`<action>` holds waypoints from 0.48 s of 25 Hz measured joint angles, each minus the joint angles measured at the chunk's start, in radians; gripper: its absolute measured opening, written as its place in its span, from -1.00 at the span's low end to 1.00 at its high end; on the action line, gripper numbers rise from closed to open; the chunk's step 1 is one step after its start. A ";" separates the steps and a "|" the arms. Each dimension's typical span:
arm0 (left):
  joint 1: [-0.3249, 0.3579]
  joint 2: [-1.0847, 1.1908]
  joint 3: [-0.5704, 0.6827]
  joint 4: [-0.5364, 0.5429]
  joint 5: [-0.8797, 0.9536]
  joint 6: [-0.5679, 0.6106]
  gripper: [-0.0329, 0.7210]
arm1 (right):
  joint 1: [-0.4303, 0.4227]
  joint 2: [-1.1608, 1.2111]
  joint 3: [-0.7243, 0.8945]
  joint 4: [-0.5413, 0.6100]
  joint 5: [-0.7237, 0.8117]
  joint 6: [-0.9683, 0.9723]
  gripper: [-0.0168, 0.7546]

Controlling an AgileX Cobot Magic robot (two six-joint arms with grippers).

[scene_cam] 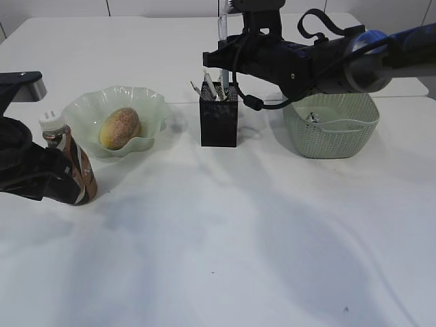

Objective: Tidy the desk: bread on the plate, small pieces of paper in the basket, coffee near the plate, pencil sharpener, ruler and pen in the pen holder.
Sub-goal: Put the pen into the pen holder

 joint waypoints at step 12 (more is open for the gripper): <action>0.000 0.000 0.000 0.000 -0.007 0.000 0.15 | 0.000 0.029 0.000 0.000 -0.022 0.010 -0.72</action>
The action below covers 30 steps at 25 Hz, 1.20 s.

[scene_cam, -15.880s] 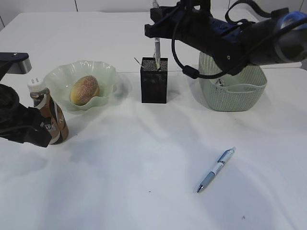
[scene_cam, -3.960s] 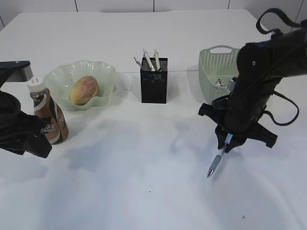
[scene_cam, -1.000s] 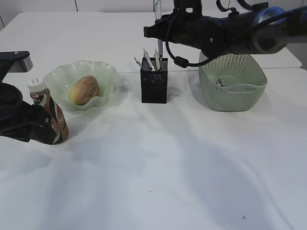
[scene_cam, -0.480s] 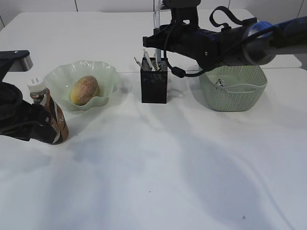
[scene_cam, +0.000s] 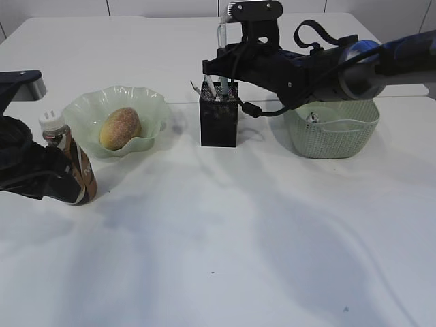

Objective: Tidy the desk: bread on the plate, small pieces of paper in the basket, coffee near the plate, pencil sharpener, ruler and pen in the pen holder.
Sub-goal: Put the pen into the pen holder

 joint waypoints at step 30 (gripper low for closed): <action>0.000 0.000 0.000 0.004 -0.013 0.000 0.15 | 0.000 -0.147 0.000 -0.042 0.401 0.001 0.15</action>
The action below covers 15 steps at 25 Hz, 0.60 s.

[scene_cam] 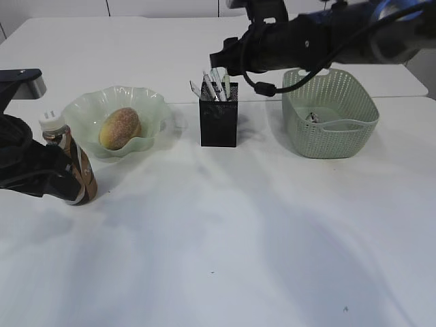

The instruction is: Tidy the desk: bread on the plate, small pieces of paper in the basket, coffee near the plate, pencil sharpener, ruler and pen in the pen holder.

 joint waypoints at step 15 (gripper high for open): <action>0.000 -0.084 0.000 0.081 0.082 0.000 0.15 | 0.000 -0.322 0.000 -0.023 0.647 -0.141 0.15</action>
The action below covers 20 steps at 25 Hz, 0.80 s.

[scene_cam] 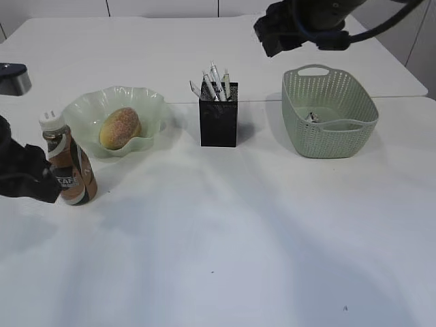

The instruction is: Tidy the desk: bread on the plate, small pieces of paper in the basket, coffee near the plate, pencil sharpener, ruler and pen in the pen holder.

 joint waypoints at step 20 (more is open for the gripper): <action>0.000 -0.407 0.064 0.013 0.111 0.000 0.15 | 0.000 -0.695 0.703 0.092 -0.075 -0.008 0.15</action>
